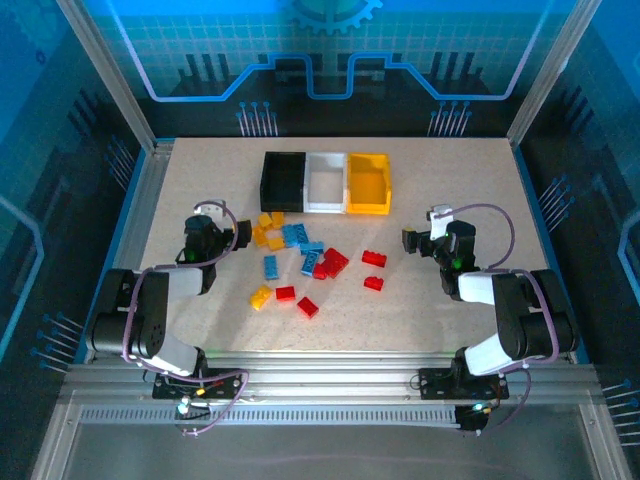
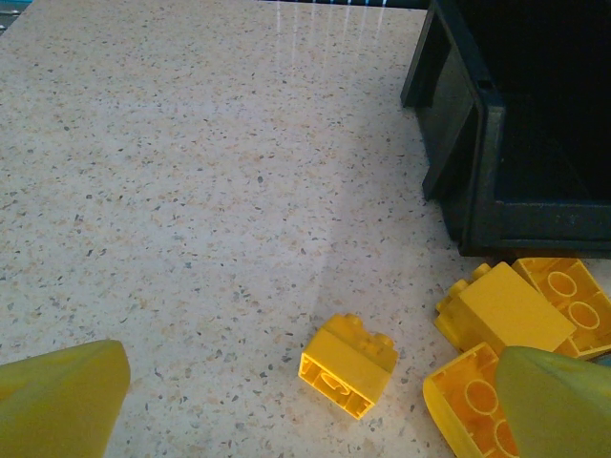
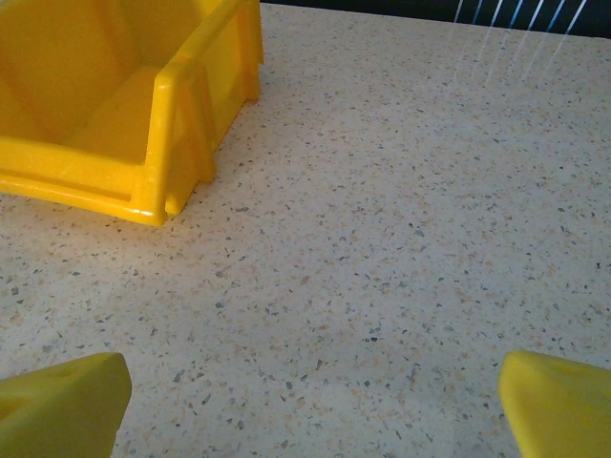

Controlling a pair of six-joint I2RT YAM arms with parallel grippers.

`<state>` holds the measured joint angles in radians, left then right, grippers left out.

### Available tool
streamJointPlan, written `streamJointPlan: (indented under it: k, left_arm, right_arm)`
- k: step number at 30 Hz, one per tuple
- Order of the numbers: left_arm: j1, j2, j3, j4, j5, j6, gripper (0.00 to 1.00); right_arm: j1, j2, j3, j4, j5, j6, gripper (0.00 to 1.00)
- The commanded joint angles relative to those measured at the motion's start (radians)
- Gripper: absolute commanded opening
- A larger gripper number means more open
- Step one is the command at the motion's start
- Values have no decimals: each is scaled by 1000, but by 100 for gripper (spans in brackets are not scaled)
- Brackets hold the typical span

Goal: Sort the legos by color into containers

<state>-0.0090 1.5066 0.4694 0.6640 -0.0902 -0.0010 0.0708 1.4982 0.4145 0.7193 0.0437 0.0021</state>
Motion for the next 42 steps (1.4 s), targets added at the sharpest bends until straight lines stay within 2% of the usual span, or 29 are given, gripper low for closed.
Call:
streamJointPlan:
  k: [1, 6, 7, 11, 14, 16, 18, 20, 23, 28, 33, 38, 42]
  left_arm:
    - [9, 8, 25, 24, -1, -4, 99]
    - [9, 8, 26, 22, -2, -5, 99]
    - [7, 0, 21, 28, -2, 1, 99]
    - [-4, -71, 97, -186, -105, -25, 99]
    - [-5, -153, 102, -244, -56, -48, 99]
    - [-4, -244, 107, -322, -96, -133, 99]
    - [-1, -311, 159, -483, -167, -274, 99]
    - [0, -344, 241, -651, -170, -343, 99]
    - [-3, -368, 348, -856, -141, -440, 99]
    - [-13, -399, 472, -1074, 65, -593, 99]
    - [-52, -435, 491, -1208, 243, -648, 99]
    - [-158, -506, 423, -1274, 321, -694, 99]
    - [-237, -569, 365, -1295, 336, -740, 99]
  right_arm:
    - [-18, 8, 22, 31, -9, -11, 100]
    - [-18, 7, 18, 37, -10, -11, 100]
    - [-13, -4, 30, 15, 24, -3, 100]
    - [-12, -85, 126, -215, 92, 20, 100]
    - [-13, -171, 179, -345, 95, 64, 100]
    - [-34, -212, 273, -555, 117, 221, 100]
    - [-42, -216, 404, -786, 99, 284, 100]
    - [-37, -209, 521, -967, 69, 341, 100]
    - [-10, -178, 681, -1199, -19, 413, 100]
    - [147, -102, 890, -1535, -62, 462, 100]
    - [310, -68, 932, -1683, -125, 548, 99]
    - [414, -6, 918, -1761, -132, 560, 94]
    - [449, 21, 900, -1738, -117, 446, 92]
